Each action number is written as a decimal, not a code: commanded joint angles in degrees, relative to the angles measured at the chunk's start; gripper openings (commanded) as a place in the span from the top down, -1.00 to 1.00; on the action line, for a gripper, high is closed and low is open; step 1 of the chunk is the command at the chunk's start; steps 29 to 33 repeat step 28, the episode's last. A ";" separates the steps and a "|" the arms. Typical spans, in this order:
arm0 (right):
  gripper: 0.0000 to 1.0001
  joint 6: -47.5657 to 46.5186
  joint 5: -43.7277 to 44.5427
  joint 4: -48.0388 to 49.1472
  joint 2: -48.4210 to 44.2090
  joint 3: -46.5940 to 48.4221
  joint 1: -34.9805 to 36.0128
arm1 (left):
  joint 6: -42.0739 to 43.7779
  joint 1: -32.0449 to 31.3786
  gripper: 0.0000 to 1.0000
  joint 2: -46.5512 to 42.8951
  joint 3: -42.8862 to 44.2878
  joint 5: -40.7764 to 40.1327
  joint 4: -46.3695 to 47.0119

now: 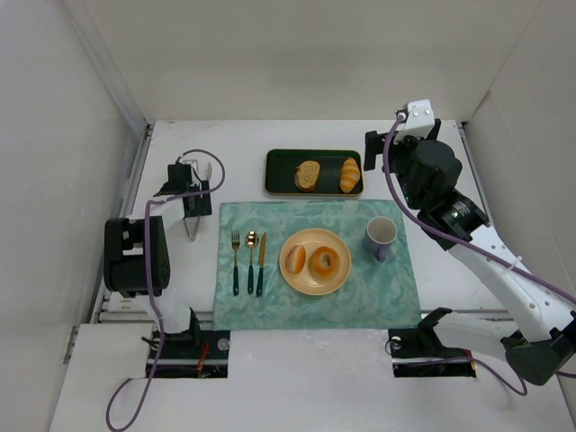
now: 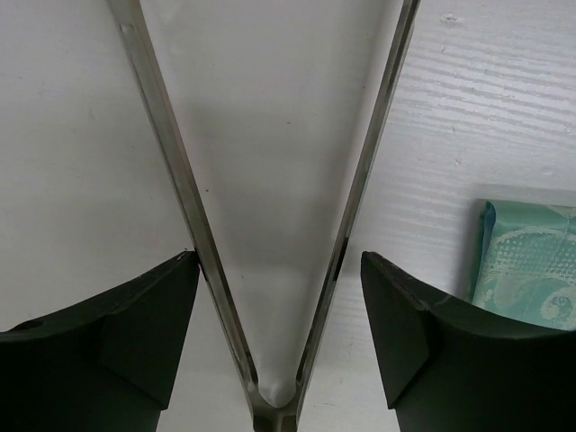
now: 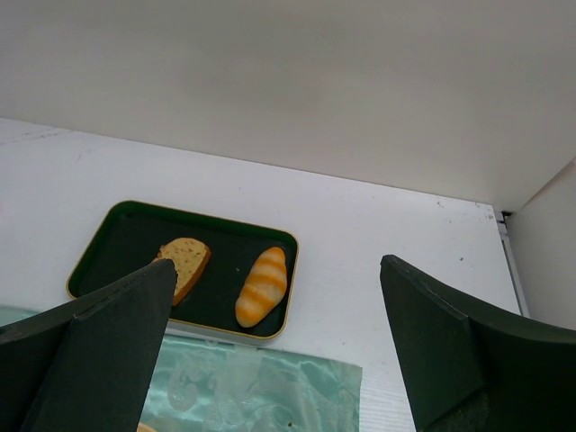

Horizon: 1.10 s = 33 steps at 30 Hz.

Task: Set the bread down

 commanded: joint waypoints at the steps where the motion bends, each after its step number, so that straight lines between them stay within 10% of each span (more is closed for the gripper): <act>1: -1.00 -0.09 -0.37 0.95 -0.60 -0.14 -0.21 | 0.62 0.46 -0.39 0.58 2.45 0.82 0.00; 13: -1.00 -0.09 -0.37 0.95 -0.60 -0.14 -0.21 | -4.13 0.46 -0.97 -15.31 4.10 0.99 -0.61; 22: -1.00 1.48 -0.64 -2.47 3.26 2.85 -0.21 | -6.77 -9.11 -1.00 -35.08 2.89 12.85 2.01; 33: -1.00 0.79 -1.24 -1.95 4.93 2.32 -0.21 | -5.45 -10.96 -1.00 -37.73 -1.33 14.97 3.43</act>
